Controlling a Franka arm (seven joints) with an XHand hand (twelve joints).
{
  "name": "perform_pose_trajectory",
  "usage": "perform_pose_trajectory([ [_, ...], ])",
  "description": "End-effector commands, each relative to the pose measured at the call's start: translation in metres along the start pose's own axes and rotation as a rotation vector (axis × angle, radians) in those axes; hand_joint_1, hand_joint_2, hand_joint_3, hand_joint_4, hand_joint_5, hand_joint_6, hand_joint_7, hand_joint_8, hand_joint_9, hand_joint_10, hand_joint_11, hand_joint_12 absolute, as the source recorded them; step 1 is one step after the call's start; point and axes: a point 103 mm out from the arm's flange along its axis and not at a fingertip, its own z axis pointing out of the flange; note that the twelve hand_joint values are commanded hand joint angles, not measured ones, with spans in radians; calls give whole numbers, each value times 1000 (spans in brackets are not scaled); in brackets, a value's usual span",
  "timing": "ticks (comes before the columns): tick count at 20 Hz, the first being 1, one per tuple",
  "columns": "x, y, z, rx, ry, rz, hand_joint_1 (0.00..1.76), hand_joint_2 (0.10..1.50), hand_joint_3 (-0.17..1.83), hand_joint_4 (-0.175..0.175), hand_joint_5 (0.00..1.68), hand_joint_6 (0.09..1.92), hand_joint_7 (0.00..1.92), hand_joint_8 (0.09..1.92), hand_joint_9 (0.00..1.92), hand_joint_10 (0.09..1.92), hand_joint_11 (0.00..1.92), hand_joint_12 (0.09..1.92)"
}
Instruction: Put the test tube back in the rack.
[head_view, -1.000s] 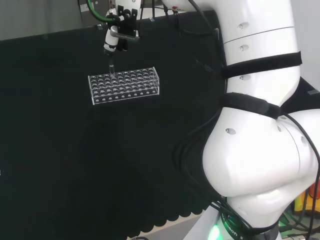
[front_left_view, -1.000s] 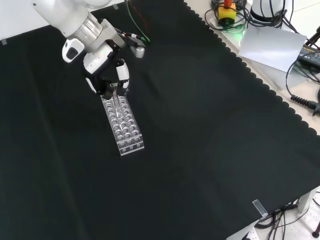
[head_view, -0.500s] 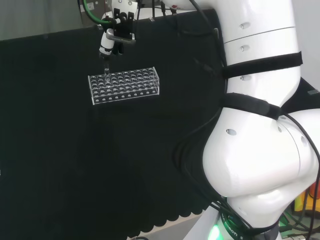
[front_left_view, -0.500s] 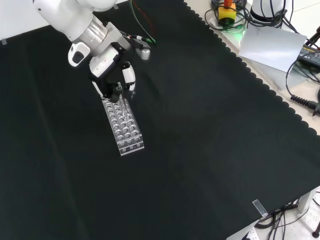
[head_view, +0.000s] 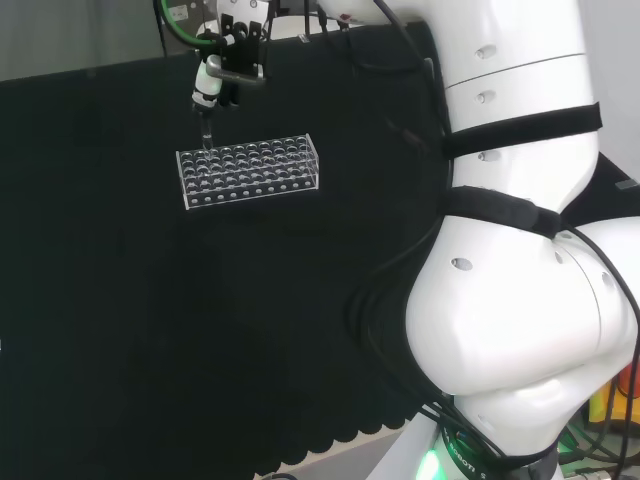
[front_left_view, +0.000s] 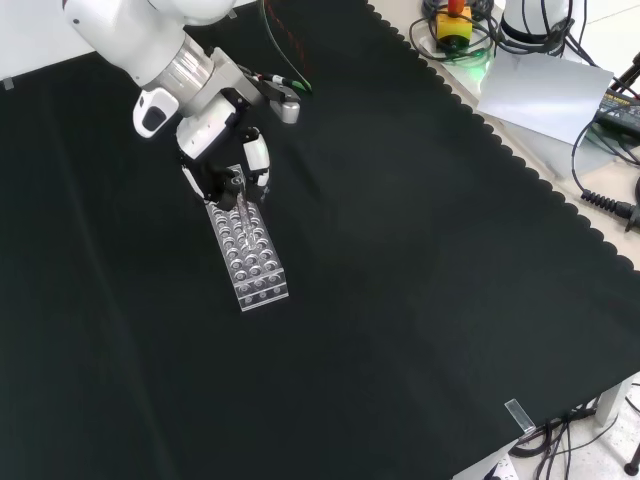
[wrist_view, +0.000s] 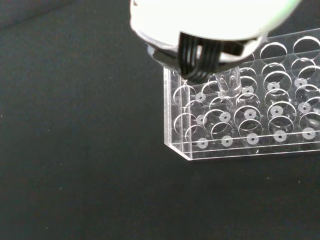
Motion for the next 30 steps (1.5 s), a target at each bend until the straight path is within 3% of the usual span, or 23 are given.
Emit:
perform_pose_trajectory([
  [1,-5,0,1,6,-4,3,1436,568,751,-175,1292,622,1361,704,1326,562,1196,903],
  [23,-14,0,3,5,14,9,1436,567,755,-175,1290,629,1359,711,1324,568,1195,904],
  [30,-15,3,2,-3,-8,31,1436,567,755,-175,1289,630,1358,712,1323,570,1195,905],
])
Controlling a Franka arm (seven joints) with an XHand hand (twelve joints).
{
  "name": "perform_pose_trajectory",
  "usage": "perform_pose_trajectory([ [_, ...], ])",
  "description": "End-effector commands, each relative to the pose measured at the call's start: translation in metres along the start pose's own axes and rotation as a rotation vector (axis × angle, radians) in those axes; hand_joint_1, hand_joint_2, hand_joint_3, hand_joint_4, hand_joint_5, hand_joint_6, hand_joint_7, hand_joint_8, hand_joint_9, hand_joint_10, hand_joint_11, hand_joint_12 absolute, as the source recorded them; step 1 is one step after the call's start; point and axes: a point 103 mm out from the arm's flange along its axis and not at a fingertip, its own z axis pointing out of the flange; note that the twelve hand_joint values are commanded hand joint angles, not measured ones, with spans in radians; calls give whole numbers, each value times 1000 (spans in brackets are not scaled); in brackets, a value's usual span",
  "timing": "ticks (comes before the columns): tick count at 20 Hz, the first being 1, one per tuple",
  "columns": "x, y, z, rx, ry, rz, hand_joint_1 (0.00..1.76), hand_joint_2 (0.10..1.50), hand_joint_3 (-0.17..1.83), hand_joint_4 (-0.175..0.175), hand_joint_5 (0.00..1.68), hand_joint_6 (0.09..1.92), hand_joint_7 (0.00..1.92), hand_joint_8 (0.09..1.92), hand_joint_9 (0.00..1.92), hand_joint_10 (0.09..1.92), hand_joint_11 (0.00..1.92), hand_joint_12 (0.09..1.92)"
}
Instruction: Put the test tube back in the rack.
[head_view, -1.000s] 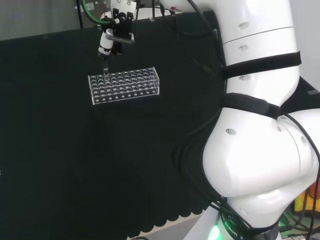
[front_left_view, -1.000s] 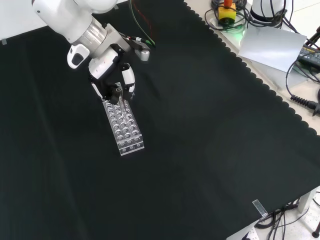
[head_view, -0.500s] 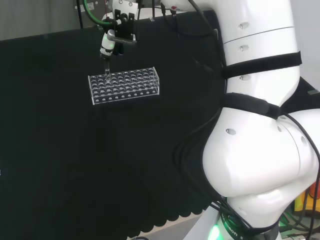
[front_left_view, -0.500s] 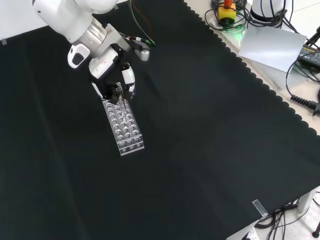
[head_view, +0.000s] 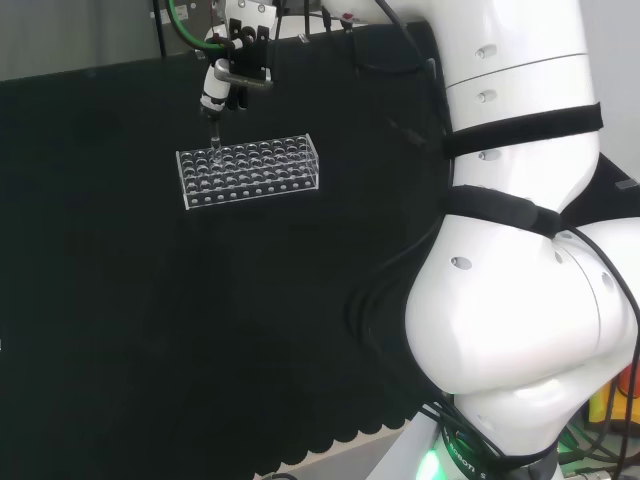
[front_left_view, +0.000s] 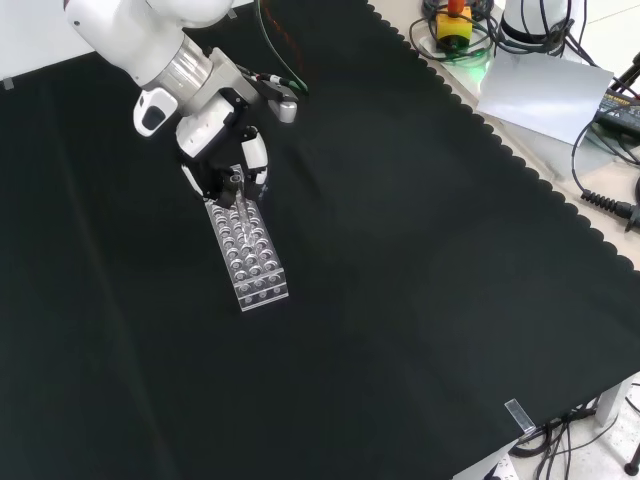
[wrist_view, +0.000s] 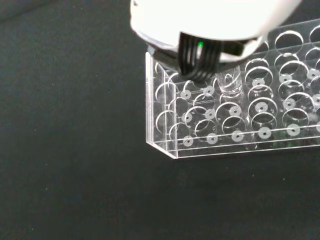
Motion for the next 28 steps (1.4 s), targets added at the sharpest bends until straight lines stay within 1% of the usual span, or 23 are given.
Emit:
perform_pose_trajectory([
  [1,-2,1,1,-4,-17,18,1436,567,756,-175,1289,630,1358,713,1323,570,1195,905],
  [4,-1,2,1,-3,-19,26,1436,567,756,-175,1289,631,1358,713,1323,571,1195,905],
  [6,-1,2,0,-4,-11,21,1436,566,756,-175,1289,631,1358,713,1322,571,1195,905],
  [10,9,7,5,5,-30,24,1436,566,756,-175,1288,632,1357,714,1322,572,1195,905],
  [12,14,9,8,8,-32,19,1436,566,757,-175,1288,632,1357,714,1322,572,1195,905],
  [17,17,11,13,17,-34,4,1436,566,757,-175,1288,633,1357,715,1322,574,1195,905],
  [19,9,8,9,22,-24,-8,1436,566,757,-175,1288,634,1357,715,1322,574,1195,906],
  [23,10,11,15,30,-36,7,1436,566,758,-175,1287,635,1356,716,1321,575,1195,906],
  [28,6,15,24,42,-32,14,1436,566,758,-175,1287,635,1356,717,1321,576,1195,906],
])
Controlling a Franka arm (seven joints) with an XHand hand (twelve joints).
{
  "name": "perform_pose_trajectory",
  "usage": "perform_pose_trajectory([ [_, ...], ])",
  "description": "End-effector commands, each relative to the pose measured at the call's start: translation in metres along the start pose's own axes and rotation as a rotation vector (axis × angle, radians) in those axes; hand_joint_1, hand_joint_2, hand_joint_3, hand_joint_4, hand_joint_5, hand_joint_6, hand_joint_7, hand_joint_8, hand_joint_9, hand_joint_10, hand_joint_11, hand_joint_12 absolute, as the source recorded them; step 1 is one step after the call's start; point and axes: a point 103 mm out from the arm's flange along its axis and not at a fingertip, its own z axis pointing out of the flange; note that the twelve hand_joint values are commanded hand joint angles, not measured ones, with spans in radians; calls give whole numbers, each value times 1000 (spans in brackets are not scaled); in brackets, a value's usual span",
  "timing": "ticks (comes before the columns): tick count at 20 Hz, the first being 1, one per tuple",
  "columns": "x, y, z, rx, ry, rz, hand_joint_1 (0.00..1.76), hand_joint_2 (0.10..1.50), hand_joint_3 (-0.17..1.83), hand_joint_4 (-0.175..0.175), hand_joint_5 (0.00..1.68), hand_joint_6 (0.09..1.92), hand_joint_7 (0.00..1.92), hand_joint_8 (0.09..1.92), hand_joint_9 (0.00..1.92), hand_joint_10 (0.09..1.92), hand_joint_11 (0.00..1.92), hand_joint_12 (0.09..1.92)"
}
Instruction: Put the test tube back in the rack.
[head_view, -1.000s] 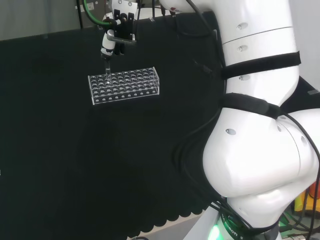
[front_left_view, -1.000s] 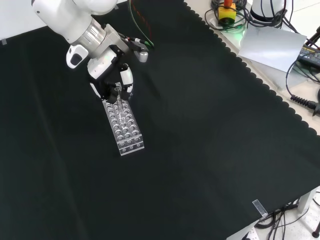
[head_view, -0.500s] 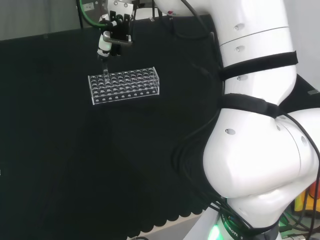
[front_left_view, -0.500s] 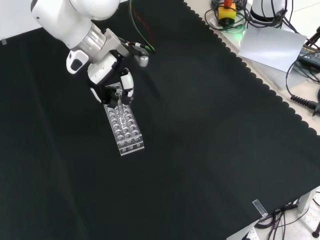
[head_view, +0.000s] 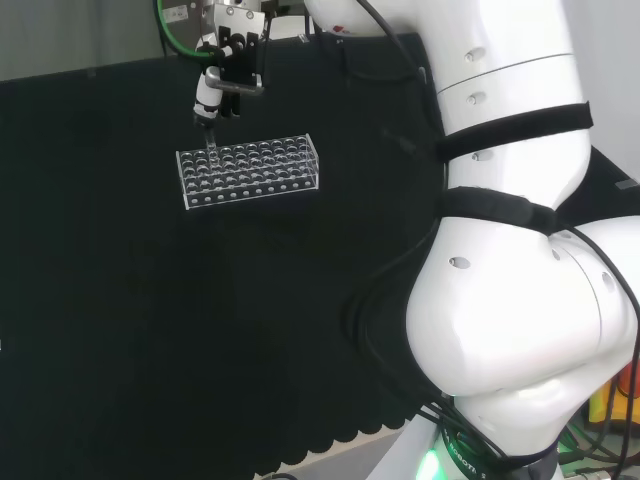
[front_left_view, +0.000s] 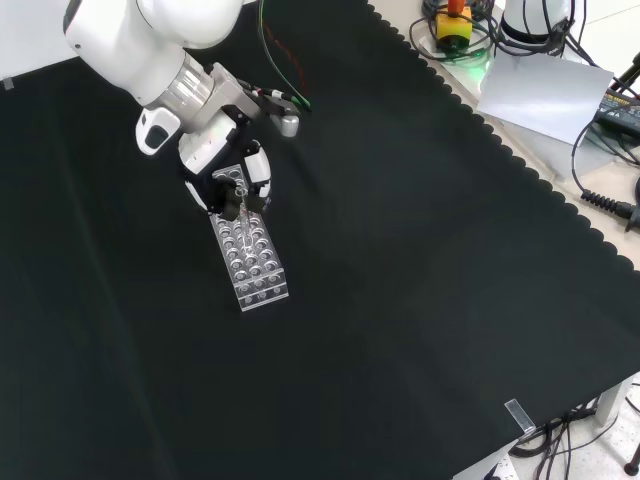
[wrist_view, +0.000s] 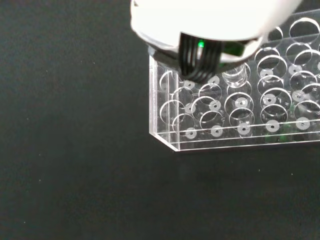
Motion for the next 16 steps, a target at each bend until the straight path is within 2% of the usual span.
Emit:
perform_pose_trajectory([
  [1,-3,5,12,19,0,10,1436,566,758,-175,1287,636,1356,717,1321,576,1195,906],
  [5,-11,4,11,22,18,0,1436,566,759,-175,1287,636,1356,717,1321,577,1195,907],
  [16,-13,9,13,41,21,11,1436,565,760,-175,1286,638,1355,719,1320,578,1195,907],
])
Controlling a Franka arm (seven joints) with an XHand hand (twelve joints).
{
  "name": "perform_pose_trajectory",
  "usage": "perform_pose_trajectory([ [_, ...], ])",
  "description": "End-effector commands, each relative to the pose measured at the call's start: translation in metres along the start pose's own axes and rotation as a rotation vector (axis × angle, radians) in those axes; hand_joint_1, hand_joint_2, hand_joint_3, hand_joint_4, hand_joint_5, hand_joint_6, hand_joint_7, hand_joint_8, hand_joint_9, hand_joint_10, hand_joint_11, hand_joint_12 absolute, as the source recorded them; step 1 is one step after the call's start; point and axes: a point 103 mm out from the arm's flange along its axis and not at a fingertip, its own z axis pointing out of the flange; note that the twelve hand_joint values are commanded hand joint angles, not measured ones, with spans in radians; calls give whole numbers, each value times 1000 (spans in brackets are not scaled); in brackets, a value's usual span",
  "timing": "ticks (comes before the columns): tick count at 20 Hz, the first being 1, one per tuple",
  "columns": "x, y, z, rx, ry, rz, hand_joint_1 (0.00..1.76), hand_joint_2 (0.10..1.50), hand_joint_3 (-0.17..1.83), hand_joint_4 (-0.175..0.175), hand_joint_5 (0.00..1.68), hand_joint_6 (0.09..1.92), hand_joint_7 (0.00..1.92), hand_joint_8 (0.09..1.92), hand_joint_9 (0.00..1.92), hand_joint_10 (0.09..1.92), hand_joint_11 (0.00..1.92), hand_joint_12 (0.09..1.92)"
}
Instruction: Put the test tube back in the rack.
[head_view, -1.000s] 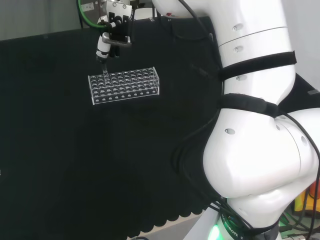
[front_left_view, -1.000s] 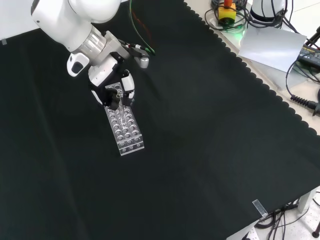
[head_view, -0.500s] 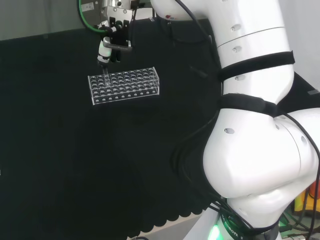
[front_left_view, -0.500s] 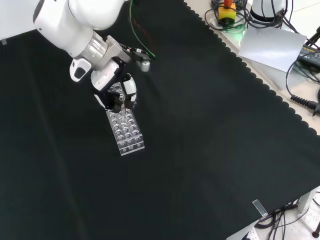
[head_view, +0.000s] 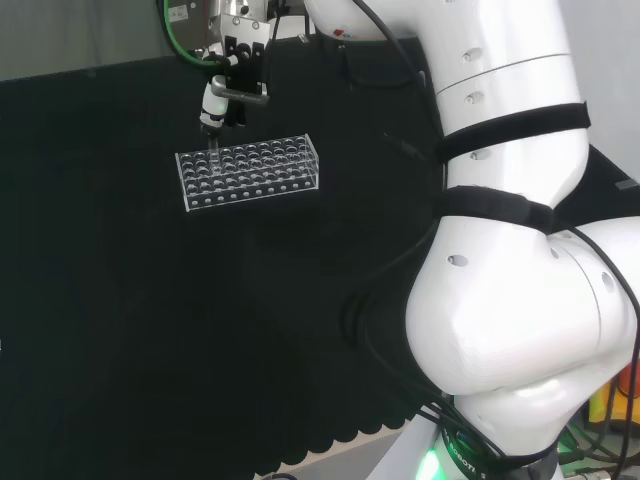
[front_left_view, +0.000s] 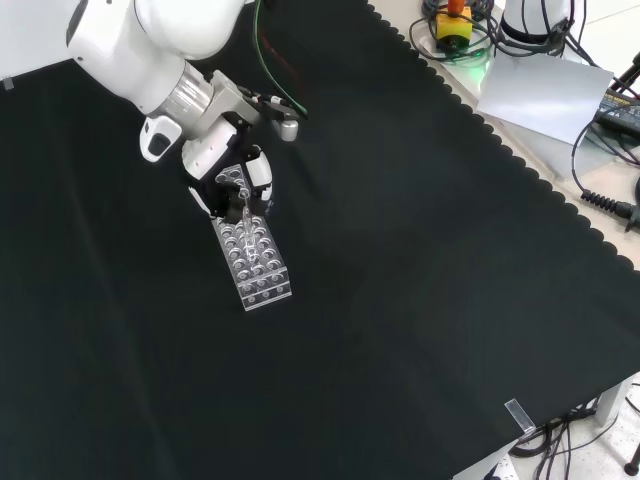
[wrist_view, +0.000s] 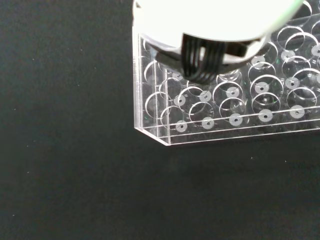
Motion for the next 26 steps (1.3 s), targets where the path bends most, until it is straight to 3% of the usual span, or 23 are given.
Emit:
perform_pose_trajectory([
  [1,-2,3,2,14,5,5,1436,565,760,-175,1286,638,1355,719,1320,579,1195,907],
  [16,13,24,20,35,-20,-7,1436,565,760,-175,1285,639,1355,720,1319,580,1195,908],
  [26,5,25,41,67,-8,16,1436,565,761,-175,1285,640,1355,720,1319,581,1194,908],
])
